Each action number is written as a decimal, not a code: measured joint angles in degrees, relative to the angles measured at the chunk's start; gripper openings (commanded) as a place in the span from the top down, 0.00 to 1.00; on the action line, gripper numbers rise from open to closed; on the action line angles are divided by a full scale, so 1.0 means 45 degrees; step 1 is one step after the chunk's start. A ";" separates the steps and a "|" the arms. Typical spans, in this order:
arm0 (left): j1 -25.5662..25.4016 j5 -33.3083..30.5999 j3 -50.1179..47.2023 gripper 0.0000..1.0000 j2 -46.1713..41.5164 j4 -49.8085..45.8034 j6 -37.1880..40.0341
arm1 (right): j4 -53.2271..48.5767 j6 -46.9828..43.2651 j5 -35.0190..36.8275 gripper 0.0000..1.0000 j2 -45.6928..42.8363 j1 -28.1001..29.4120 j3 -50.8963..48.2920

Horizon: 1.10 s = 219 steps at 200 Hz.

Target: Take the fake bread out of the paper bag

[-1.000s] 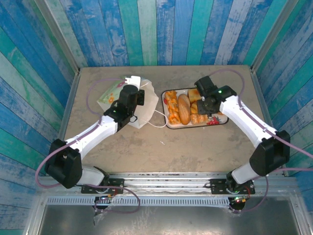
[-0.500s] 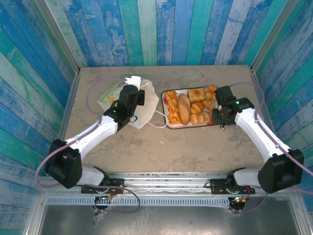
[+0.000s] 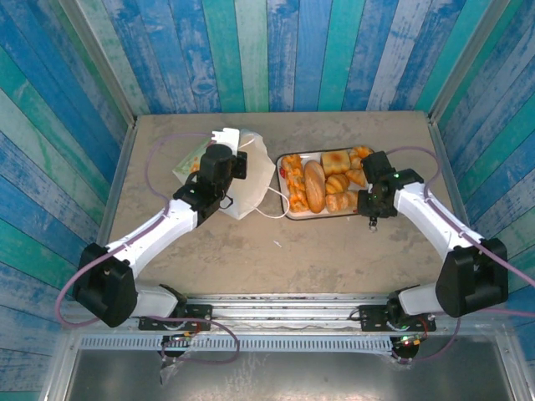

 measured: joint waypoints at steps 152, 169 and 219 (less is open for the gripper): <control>0.0000 0.0039 0.0000 1.00 -0.0049 0.0000 0.0029 | -0.0617 0.0311 -0.0763 0.71 -0.2327 -0.0141 0.0000; 0.0000 0.0102 -0.0024 1.00 -0.0053 0.0005 0.0029 | -0.0699 0.0155 -0.0680 0.72 -0.2327 -0.0646 0.0000; 0.0000 0.0287 -0.0131 1.00 -0.0073 0.0039 0.0039 | -0.0607 -0.1078 -0.1501 0.73 -0.1919 -0.2982 0.0005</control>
